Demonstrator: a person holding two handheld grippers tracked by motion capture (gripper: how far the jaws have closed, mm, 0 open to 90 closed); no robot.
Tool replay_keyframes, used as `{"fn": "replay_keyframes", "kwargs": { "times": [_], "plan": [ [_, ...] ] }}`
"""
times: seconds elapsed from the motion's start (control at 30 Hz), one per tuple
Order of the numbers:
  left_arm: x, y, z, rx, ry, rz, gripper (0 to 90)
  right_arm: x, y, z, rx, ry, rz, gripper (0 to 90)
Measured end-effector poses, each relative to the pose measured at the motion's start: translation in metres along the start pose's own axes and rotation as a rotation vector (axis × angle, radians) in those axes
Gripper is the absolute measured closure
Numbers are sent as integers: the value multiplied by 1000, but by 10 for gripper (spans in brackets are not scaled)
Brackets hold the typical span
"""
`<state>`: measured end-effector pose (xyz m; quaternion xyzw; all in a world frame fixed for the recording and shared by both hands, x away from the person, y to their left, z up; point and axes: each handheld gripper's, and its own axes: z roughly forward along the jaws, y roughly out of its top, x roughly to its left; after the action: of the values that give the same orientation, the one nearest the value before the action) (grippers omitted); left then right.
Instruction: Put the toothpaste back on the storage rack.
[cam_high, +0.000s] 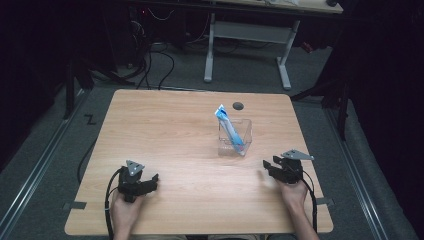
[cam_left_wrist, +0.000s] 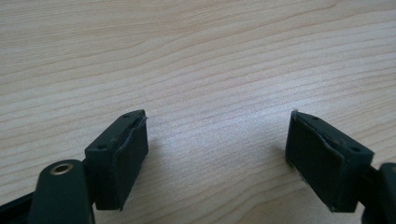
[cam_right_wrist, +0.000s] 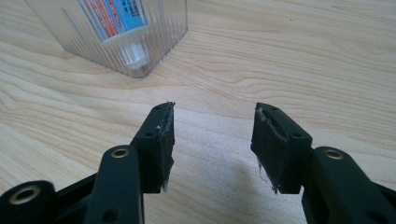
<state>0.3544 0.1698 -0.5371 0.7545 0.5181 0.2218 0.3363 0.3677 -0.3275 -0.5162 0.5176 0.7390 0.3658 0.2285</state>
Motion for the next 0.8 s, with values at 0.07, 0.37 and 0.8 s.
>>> {"fn": "replay_keyframes", "kwargs": {
  "times": [0.07, 0.37, 0.8],
  "plan": [
    [0, 0, 0, 0, 0, 0, 215, 0, 0, 1, 5, -5, -6, 488],
    [0, 0, 0, 1, 0, 1, 215, 3, -2, 7, 15, -20, -23, 481],
    [0, 0, 0, 0, 0, 0, 215, 6, -4, 14, 36, -30, -37, 470]
  ]
}}
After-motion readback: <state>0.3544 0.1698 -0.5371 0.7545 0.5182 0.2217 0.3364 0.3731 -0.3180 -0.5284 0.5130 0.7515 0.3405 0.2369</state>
